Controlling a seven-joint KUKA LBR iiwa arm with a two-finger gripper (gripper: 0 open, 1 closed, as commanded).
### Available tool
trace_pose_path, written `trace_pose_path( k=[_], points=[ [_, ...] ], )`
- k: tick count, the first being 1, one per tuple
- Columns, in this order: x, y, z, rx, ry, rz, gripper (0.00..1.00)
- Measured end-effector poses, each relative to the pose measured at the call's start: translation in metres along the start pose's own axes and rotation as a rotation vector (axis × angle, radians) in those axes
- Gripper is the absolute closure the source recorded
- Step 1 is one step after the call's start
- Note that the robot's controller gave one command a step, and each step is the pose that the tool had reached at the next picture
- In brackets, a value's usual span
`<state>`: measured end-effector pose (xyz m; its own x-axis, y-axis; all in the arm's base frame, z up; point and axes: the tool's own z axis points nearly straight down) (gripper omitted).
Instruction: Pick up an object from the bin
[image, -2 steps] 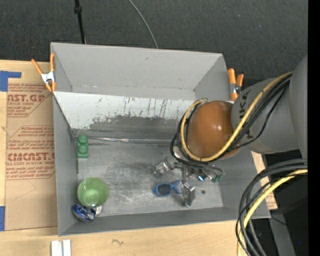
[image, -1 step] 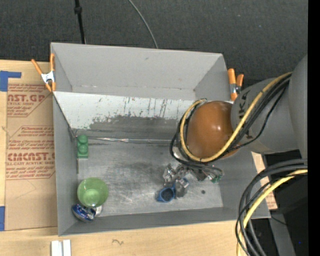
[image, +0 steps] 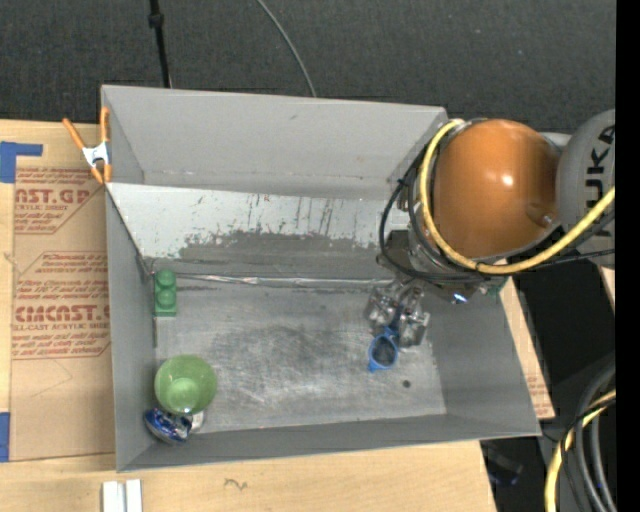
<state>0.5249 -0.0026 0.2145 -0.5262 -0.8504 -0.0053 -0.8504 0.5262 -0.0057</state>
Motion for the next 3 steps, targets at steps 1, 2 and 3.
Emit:
trace_pose_path(
  k=[1,2,3],
  points=[
    [0.006,-0.063,0.053,-0.008,0.002,-0.447,1.00],
    [-0.018,-0.044,0.062,-0.010,-0.001,-0.733,1.00],
    [-0.015,-0.054,-0.041,0.001,-0.001,-0.721,1.00]
  ],
)
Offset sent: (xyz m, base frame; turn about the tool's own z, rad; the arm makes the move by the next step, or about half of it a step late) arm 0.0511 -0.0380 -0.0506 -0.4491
